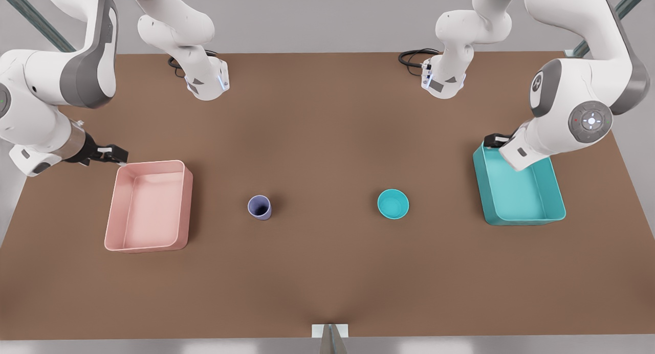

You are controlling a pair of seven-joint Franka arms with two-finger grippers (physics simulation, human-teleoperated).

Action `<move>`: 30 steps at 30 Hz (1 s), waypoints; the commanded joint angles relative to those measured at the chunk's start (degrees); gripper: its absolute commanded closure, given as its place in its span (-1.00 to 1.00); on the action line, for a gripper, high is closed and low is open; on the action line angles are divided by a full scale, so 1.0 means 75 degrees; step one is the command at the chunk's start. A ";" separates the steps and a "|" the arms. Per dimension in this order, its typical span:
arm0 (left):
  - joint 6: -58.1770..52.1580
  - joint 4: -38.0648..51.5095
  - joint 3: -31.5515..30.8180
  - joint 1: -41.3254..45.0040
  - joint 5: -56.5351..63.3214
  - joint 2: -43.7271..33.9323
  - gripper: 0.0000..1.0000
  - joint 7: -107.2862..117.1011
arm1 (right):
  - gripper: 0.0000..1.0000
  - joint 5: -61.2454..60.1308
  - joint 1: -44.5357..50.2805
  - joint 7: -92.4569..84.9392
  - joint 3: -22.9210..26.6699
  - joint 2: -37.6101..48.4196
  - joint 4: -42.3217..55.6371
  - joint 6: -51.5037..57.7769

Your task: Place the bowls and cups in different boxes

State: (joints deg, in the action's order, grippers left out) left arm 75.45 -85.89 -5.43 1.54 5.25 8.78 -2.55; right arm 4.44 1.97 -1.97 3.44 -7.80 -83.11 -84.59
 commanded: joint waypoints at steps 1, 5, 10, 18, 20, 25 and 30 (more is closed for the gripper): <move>0.0170 0.0003 -0.0002 -0.0007 0.0003 0.0002 -1.00 -0.0516 | -1.00 0.0029 0.0006 -0.0089 0.0010 -0.0003 -0.0005 -0.0229; 0.1818 0.0390 -0.0002 0.0661 -0.0828 0.1839 -1.00 0.0339 | -1.00 -0.0205 0.0685 0.0028 -0.0049 -0.1173 0.0369 -0.0581; 0.5549 0.0753 -0.0131 0.0896 -0.2505 0.4513 -1.00 0.1711 | -1.00 -0.0615 0.1729 0.0684 -0.0049 -0.2605 0.0358 -0.2197; 0.5092 -0.0348 -0.0354 0.0767 -0.2306 0.4291 -1.00 0.0656 | -1.00 -0.1271 0.2479 0.3298 -0.0072 -0.3425 0.0323 -0.3921; 0.4788 -0.0477 -0.0354 0.0767 -0.2318 0.4291 -1.00 0.0550 | -1.00 -0.1260 0.2491 0.3298 -0.0072 -0.3413 0.0089 -0.4073; 0.5033 -0.0477 -0.0365 0.0767 -0.3453 0.4502 -1.00 0.0562 | -1.00 -0.1260 0.2783 0.3286 -0.0072 -0.3250 -0.0801 -0.4541; 0.5420 -0.0466 -0.0377 0.0755 -0.3478 0.4631 -0.70 0.0434 | -1.00 -0.1271 0.3170 0.3286 -0.0072 -0.2839 -0.2114 -0.5760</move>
State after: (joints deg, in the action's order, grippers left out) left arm 113.68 -89.45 -8.24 7.29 -19.90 43.41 1.84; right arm -4.90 25.50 13.91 2.90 -29.40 -98.18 -120.92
